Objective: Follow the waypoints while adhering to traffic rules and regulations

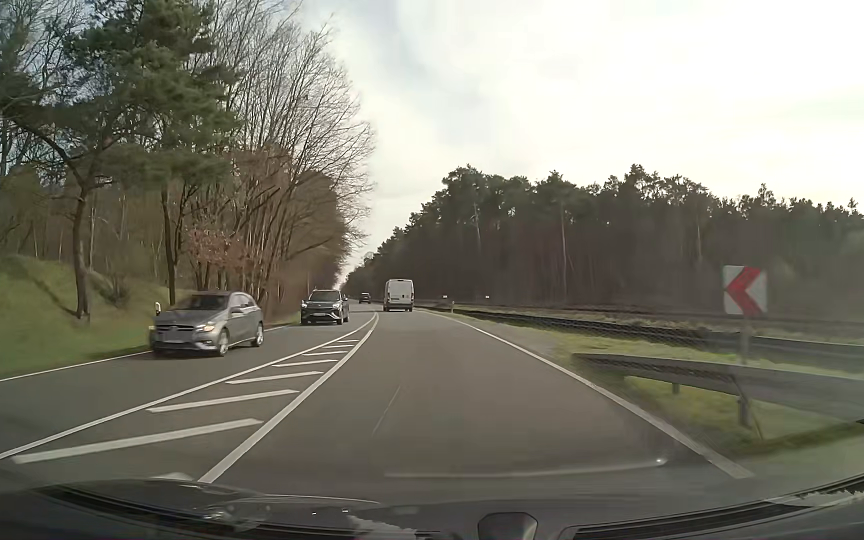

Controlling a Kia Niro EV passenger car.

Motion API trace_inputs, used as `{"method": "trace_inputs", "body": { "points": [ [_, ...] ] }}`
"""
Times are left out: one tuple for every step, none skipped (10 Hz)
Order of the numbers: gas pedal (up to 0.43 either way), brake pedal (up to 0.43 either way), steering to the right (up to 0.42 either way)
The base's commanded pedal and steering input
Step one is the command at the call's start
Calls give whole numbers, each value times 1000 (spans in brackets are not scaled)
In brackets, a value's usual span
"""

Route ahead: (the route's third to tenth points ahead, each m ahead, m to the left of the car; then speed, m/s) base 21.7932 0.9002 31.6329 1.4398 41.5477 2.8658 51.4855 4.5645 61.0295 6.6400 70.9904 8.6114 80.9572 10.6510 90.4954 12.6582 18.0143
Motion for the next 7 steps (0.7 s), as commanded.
{"method": "trace_inputs", "body": {
  "points": [
    [8, 0, -31],
    [8, 0, -30],
    [8, 0, -28],
    [8, 0, -27],
    [8, 0, -26],
    [8, 0, -25],
    [8, 0, -24]
  ]
}}
